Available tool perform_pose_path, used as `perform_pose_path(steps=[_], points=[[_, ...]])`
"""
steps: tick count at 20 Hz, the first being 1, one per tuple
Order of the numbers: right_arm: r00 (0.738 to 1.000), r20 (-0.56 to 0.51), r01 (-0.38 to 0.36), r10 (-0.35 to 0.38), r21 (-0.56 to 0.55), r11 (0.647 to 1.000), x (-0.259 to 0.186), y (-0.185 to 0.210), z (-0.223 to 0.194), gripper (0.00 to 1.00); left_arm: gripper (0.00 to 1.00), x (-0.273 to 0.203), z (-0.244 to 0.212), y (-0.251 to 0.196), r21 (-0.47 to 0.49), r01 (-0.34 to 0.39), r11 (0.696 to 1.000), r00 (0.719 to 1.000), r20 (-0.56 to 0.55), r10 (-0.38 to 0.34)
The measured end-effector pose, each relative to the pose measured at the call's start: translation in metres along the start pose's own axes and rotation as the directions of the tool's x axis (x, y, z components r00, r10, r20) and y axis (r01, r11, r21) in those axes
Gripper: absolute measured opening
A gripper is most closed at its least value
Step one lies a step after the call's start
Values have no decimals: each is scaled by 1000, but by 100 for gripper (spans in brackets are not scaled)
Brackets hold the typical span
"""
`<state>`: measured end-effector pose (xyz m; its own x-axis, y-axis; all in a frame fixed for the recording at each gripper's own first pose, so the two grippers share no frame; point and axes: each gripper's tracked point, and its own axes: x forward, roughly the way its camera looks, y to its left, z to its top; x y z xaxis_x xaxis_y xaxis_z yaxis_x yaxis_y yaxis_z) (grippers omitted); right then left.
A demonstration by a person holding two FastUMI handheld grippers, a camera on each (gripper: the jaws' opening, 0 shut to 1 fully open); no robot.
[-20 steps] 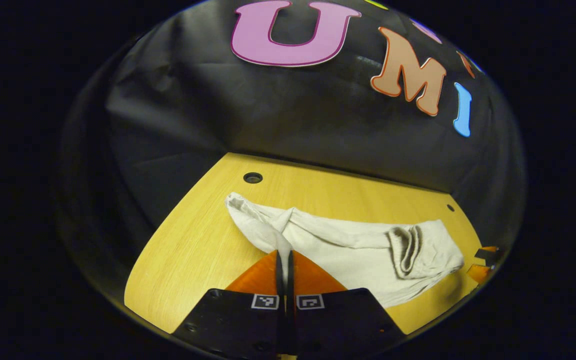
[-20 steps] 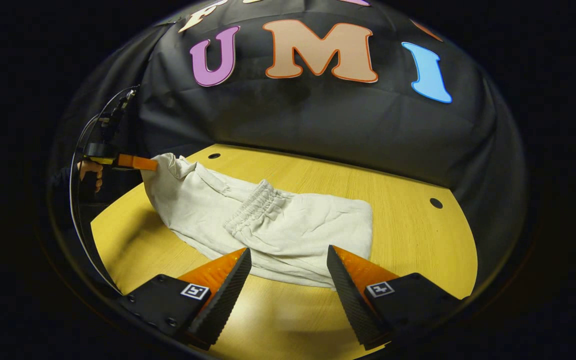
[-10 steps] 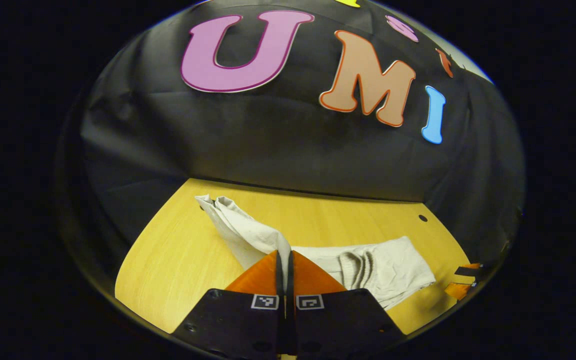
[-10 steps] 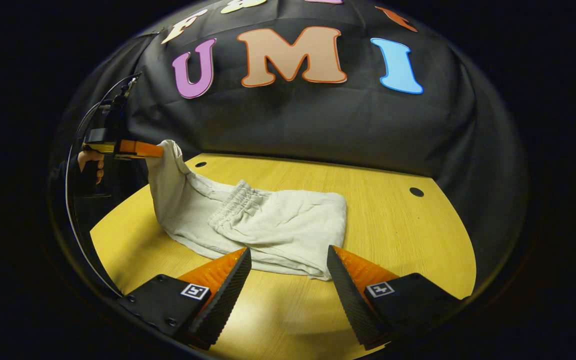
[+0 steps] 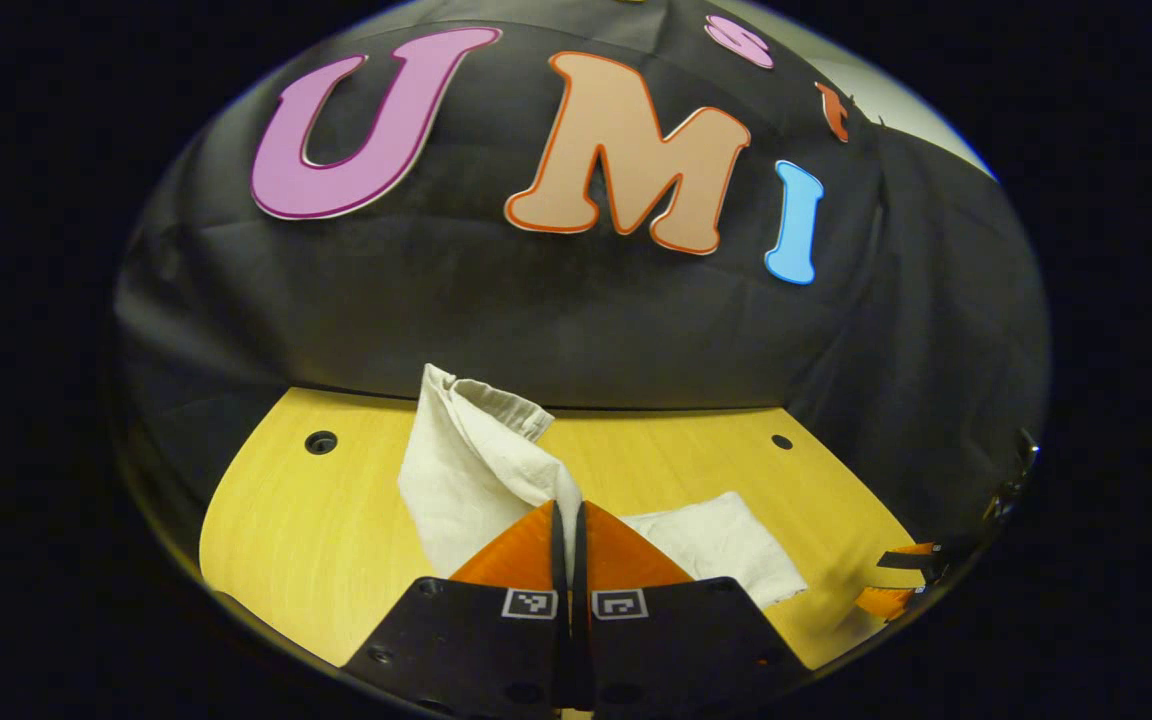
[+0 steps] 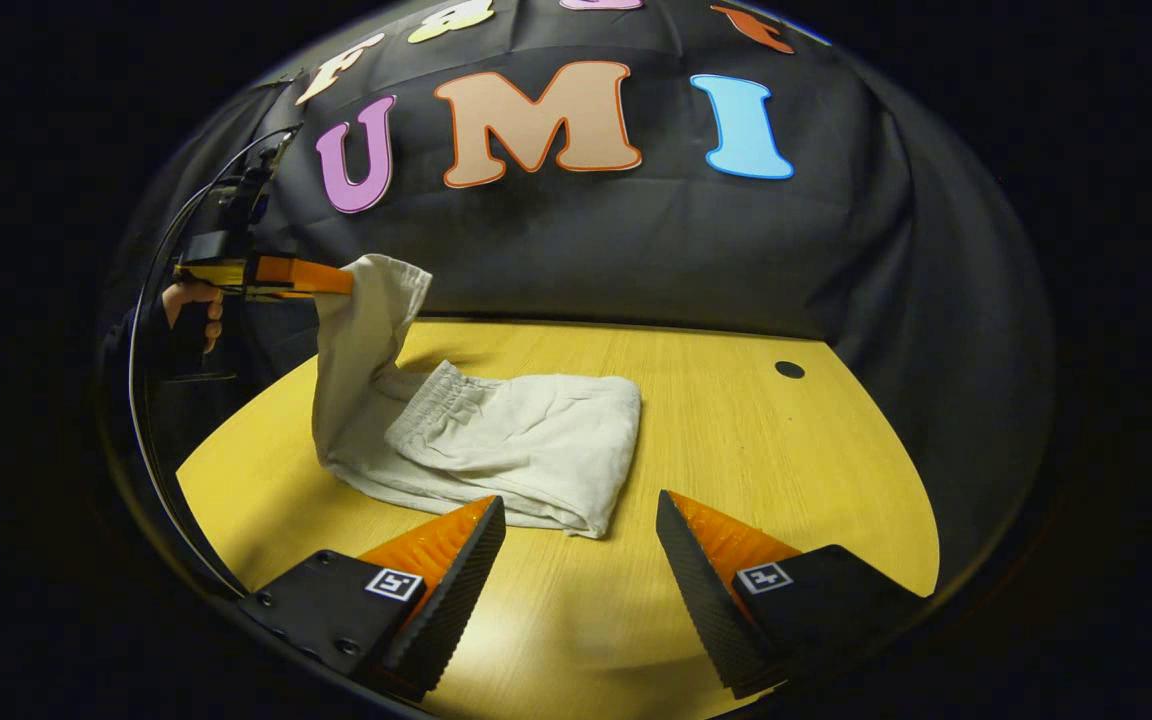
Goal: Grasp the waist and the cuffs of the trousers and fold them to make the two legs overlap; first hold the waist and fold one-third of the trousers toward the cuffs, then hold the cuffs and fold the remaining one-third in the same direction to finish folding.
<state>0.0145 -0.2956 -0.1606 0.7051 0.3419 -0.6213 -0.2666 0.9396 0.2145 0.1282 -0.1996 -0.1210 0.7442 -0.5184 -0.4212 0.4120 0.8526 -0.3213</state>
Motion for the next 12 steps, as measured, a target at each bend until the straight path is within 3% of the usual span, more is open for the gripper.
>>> perform_pose_path(steps=[12], points=[[997, -5, 82, -82, 48, 995, -36, -53, -22, 96, 0, 54, -22, -133, 90, 197, 976, 978, -82, -190]])
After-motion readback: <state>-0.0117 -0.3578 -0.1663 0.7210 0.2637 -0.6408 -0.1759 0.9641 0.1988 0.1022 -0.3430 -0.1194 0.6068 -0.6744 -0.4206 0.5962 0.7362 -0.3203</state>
